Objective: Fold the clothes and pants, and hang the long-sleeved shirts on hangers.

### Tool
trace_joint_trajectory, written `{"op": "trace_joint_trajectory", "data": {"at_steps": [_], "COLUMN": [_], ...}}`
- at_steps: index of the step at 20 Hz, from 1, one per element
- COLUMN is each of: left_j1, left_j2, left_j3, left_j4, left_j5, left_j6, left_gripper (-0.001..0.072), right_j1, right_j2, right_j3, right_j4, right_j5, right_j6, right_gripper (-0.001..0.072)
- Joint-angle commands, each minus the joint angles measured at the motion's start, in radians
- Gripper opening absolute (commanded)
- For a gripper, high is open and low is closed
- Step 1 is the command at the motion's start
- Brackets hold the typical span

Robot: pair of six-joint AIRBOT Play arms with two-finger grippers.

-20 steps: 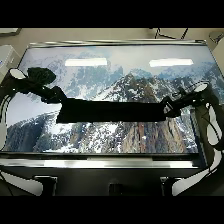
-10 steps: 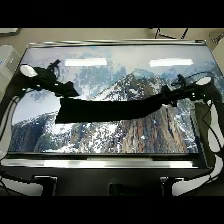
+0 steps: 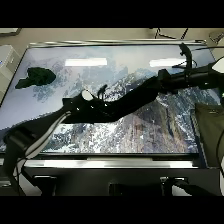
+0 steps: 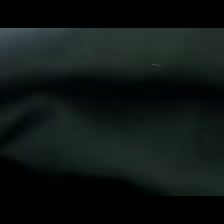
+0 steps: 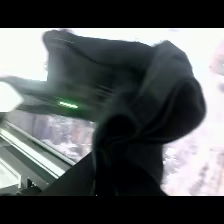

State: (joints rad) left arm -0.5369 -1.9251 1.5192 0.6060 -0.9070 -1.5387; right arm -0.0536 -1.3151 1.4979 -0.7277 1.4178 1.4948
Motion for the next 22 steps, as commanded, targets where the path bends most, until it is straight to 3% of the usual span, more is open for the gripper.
{"op": "trace_joint_trajectory", "data": {"at_steps": [1,4,7,9,14,16,19,20,21,22], "left_j1": [-0.154,-0.251,-0.211,-0.101,0.312,0.471,0.634,0.664,0.679,0.686], "left_j2": [-0.071,-0.082,-0.079,-0.047,0.231,0.370,0.548,0.597,0.635,0.667], "left_j3": [-0.003,-0.002,-0.003,-0.003,-0.003,-0.003,-0.003,-0.003,-0.003,-0.003], "left_j4": [-0.214,-0.438,-0.401,-0.189,0.498,0.587,0.591,0.591,0.591,0.591], "left_j5": [0.170,0.409,0.395,0.266,-0.100,-0.181,-0.225,-0.231,-0.231,-0.231], "left_j6": [-0.077,-0.077,-0.037,-0.034,-0.147,-0.144,-0.106,-0.093,-0.077,-0.076], "left_gripper": [0.0024,0.0024,0.0021,0.0019,0.0019,0.0020,0.0021,0.0021,0.0021,0.0021], "right_j1": [0.074,0.122,0.174,0.230,0.399,0.469,0.562,0.587,0.602,0.608], "right_j2": [0.083,0.056,-0.002,-0.055,-0.235,-0.325,-0.477,-0.530,-0.574,-0.607], "right_j3": [0.001,-0.001,0.000,0.000,0.000,0.000,0.000,0.000,0.000,0.000], "right_j4": [0.010,-0.035,-0.033,-0.022,0.178,0.249,0.343,0.388,0.440,0.495], "right_j5": [-0.037,-0.045,-0.103,-0.188,-0.399,-0.479,-0.560,-0.571,-0.571,-0.566], "right_j6": [0.041,0.070,0.087,0.087,0.042,0.041,0.042,0.042,0.042,0.040], "right_gripper": [0.0043,0.0043,0.0043,0.0043,0.0043,0.0043,0.0045,0.0094,0.0301,0.0589]}}
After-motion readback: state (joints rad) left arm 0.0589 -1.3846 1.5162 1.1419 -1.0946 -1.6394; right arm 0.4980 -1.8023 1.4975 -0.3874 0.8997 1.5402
